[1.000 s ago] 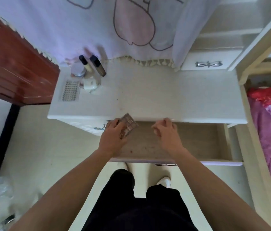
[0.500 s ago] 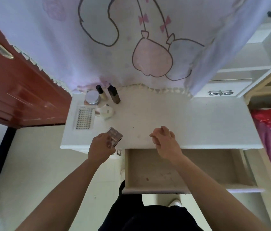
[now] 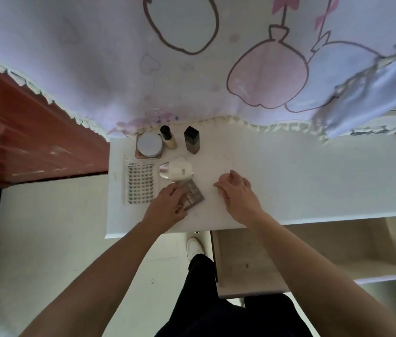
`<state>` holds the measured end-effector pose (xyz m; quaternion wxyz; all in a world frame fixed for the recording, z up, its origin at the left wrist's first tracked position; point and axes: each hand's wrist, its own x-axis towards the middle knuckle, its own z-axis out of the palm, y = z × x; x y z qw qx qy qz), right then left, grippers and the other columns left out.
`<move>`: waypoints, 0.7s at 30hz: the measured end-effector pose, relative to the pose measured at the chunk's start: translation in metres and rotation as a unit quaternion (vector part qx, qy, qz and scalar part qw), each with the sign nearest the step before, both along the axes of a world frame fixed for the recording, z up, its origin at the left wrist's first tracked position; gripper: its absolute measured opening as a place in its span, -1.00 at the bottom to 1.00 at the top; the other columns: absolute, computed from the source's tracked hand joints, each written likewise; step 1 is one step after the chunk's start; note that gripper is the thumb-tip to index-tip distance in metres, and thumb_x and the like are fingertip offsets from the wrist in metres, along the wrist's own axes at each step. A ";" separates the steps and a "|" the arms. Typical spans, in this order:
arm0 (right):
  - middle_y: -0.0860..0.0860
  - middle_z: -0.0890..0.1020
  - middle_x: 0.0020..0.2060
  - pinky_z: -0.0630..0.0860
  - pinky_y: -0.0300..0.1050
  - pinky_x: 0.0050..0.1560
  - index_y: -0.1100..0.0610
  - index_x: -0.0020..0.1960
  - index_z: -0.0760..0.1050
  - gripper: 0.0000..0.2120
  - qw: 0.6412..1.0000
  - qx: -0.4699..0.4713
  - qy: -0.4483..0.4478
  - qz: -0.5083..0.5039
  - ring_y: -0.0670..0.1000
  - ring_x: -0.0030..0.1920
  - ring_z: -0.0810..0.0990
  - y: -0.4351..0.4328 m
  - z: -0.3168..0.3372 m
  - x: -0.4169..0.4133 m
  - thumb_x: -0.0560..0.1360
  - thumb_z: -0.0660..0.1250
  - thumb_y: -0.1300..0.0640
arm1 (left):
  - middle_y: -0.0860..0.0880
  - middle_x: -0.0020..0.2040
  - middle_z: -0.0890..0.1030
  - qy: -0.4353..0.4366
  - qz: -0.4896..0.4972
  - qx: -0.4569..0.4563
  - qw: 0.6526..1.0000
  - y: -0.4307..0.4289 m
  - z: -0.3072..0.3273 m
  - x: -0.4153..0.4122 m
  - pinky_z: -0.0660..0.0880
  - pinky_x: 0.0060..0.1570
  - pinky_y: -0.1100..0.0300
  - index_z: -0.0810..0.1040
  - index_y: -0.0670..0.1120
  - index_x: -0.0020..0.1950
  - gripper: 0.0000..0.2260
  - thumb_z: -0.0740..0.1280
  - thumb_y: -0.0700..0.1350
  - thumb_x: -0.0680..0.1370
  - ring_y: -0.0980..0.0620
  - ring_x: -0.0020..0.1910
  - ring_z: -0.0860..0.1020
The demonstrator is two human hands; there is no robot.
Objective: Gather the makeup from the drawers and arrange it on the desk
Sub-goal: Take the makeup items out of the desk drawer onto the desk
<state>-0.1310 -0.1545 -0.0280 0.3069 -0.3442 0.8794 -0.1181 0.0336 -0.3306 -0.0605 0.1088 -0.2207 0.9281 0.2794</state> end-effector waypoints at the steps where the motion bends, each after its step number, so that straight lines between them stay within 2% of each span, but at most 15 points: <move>1: 0.05 0.08 0.54 0.47 0.14 0.25 -0.07 0.43 0.33 -0.64 1.000 0.004 0.004 0.002 0.20 0.51 0.11 -0.006 -0.002 0.000 0.66 0.11 0.12 | -0.11 0.41 0.41 0.015 0.008 0.003 1.000 -0.001 -0.001 0.004 0.53 0.10 0.02 0.47 -0.07 0.35 -0.44 0.51 -0.01 0.39 -0.13 0.27 0.46; 4: 0.05 0.07 0.54 0.49 0.11 0.20 -0.06 0.47 0.26 -0.58 1.000 0.023 0.010 0.009 0.22 0.49 0.13 -0.024 -0.005 0.001 0.64 0.16 0.18 | -0.10 0.34 0.44 0.066 0.088 0.012 0.994 -0.005 -0.003 0.019 0.55 0.10 0.05 0.53 -0.12 0.21 -0.53 0.55 0.01 0.39 -0.06 0.20 0.50; 7: 0.05 0.08 0.55 0.51 0.10 0.19 -0.08 0.54 0.13 -0.39 0.999 0.036 0.018 0.023 0.22 0.50 0.13 -0.040 -0.010 0.003 0.58 0.24 0.26 | -0.05 0.28 0.42 0.083 0.194 0.004 0.977 -0.011 0.002 0.025 0.52 0.05 0.10 0.52 -0.13 0.17 -0.57 0.53 0.02 0.42 0.01 0.13 0.47; 10: 0.05 0.01 0.59 0.48 0.14 0.26 -0.06 0.59 0.01 -0.25 0.999 0.029 0.012 0.007 0.20 0.56 0.07 -0.051 -0.014 0.005 0.54 0.27 0.32 | -0.10 0.27 0.42 0.094 0.243 -0.024 0.965 -0.023 0.004 0.020 0.56 0.00 0.00 0.49 -0.14 0.20 -0.58 0.51 0.00 0.45 -0.10 0.14 0.49; 14: 0.09 -0.05 0.60 0.38 0.13 0.39 0.03 0.61 -0.07 -0.21 0.999 0.013 -0.024 -0.024 0.20 0.57 0.09 -0.049 -0.015 0.010 0.54 0.28 0.30 | -0.18 0.33 0.40 0.079 0.256 -0.040 0.963 -0.038 0.000 0.008 0.56 0.05 -0.11 0.45 -0.17 0.27 -0.56 0.44 0.03 0.51 -0.19 0.25 0.44; 16: 0.11 -0.07 0.61 0.35 0.10 0.41 0.06 0.62 -0.15 -0.17 0.998 0.017 -0.041 -0.040 0.20 0.57 0.11 -0.038 -0.016 0.012 0.55 0.30 0.26 | -0.23 0.43 0.32 0.036 0.222 -0.038 0.974 -0.040 -0.011 0.005 0.45 0.25 -0.18 0.42 -0.19 0.36 -0.48 0.29 0.16 0.58 -0.25 0.40 0.31; 18: 0.11 -0.09 0.61 0.34 0.09 0.42 0.08 0.62 -0.21 -0.16 0.997 0.027 -0.048 -0.050 0.17 0.58 0.11 -0.023 -0.017 0.012 0.56 0.29 0.21 | -0.29 0.55 0.13 -0.021 0.164 -0.034 0.986 -0.035 -0.026 0.002 0.09 0.51 -0.18 0.29 -0.13 0.51 -0.28 0.00 0.37 0.57 -0.27 0.55 0.02; 19: 0.10 -0.10 0.61 0.32 0.08 0.43 0.08 0.62 -0.22 -0.16 0.997 0.032 -0.049 -0.050 0.15 0.58 0.10 -0.015 -0.017 0.011 0.57 0.29 0.18 | -0.31 0.57 0.02 -0.032 0.160 -0.013 0.986 -0.031 -0.029 0.001 -0.08 0.54 -0.13 0.19 -0.12 0.56 -0.17 -0.09 0.45 0.52 -0.25 0.57 -0.10; 21: 0.08 -0.09 0.62 0.27 0.06 0.47 0.10 0.62 -0.21 -0.18 0.997 0.049 -0.051 -0.039 0.11 0.59 0.06 0.002 -0.016 0.009 0.59 0.27 0.13 | -0.31 0.58 -0.08 -0.020 0.185 0.012 0.983 -0.021 -0.025 -0.003 -0.16 0.52 -0.10 0.05 -0.16 0.59 0.00 -0.15 0.55 0.41 -0.24 0.58 -0.16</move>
